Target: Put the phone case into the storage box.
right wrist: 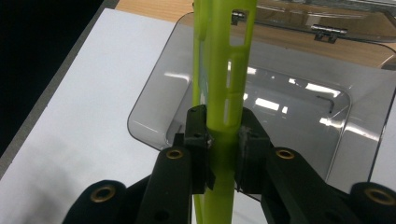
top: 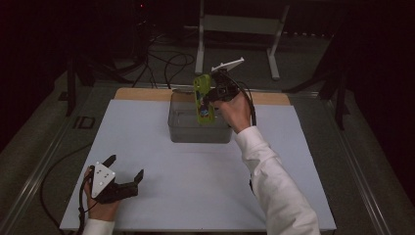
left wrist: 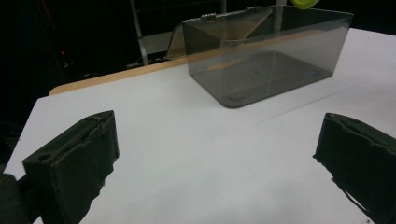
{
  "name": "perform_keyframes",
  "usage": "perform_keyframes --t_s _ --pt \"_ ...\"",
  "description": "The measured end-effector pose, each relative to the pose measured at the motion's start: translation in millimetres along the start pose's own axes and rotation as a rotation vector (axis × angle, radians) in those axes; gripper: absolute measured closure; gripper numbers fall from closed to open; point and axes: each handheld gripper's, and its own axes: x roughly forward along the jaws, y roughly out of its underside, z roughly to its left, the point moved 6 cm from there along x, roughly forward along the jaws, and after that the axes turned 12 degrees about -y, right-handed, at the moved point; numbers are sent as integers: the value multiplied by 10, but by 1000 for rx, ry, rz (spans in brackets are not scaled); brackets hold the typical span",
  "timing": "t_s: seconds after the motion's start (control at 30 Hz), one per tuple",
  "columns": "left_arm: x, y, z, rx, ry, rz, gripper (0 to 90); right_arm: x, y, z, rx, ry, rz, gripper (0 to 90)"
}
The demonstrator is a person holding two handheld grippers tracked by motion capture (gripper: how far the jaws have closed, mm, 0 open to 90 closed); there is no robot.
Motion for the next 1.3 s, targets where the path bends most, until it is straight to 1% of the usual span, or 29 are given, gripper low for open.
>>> perform_keyframes --t_s 0.8,1.07,1.3 --pt "-2 1 -4 4 -1 1 1 23 -43 -217 71 27 8 782" --pt "-2 0 -11 7 1 1 1 19 -50 -265 84 31 7 782" --pt "-3 0 -10 7 0 1 1 30 -49 -317 96 48 12 781"
